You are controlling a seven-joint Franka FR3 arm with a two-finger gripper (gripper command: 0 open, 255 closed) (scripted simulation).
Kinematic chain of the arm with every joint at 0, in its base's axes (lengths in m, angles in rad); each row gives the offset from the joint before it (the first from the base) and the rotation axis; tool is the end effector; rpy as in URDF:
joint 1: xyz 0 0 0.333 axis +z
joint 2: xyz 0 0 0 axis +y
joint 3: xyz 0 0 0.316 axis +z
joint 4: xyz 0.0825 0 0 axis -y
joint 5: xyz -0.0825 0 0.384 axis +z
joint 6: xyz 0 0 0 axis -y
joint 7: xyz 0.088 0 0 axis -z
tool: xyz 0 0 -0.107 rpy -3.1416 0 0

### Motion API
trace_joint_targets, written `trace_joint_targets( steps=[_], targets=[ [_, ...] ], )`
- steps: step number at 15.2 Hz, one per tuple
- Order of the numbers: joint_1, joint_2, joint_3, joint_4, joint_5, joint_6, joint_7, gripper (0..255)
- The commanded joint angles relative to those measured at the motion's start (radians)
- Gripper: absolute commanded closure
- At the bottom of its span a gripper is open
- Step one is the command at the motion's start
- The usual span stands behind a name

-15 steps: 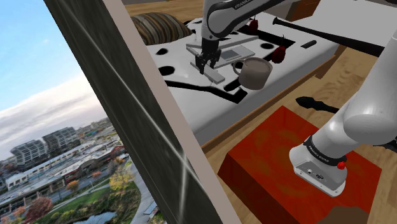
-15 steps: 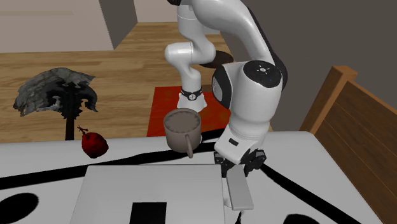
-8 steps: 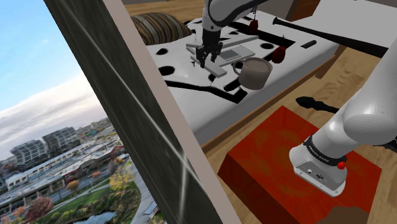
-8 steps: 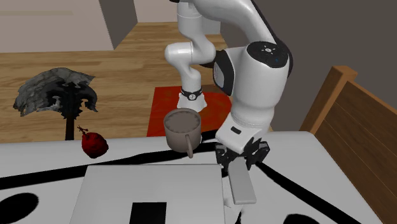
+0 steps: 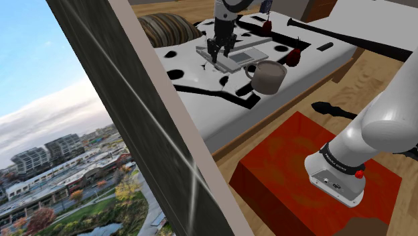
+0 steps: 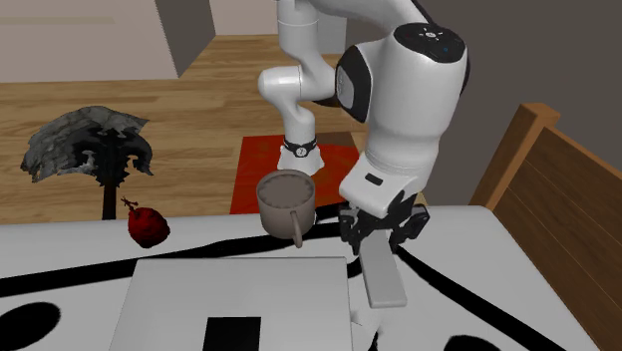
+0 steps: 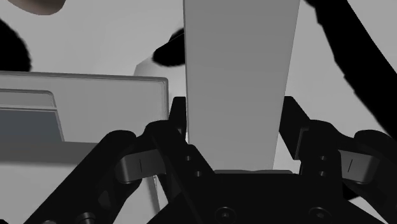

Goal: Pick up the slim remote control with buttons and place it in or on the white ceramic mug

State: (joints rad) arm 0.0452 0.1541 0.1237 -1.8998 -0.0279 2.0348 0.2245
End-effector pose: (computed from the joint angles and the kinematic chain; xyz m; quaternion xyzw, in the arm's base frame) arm 0.5865 0.0959 0.4193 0.9997 -0.0221 -0.0082 0.0046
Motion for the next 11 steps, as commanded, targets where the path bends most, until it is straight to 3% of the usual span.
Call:
trace_joint_targets(
  steps=[1,11],
  targets=[
    [0.000,-0.009,0.001,0.018,0.002,-0.027,0.000,255],
    [0.000,-0.039,0.001,0.116,0.007,-0.155,-0.004,255]
  ],
)
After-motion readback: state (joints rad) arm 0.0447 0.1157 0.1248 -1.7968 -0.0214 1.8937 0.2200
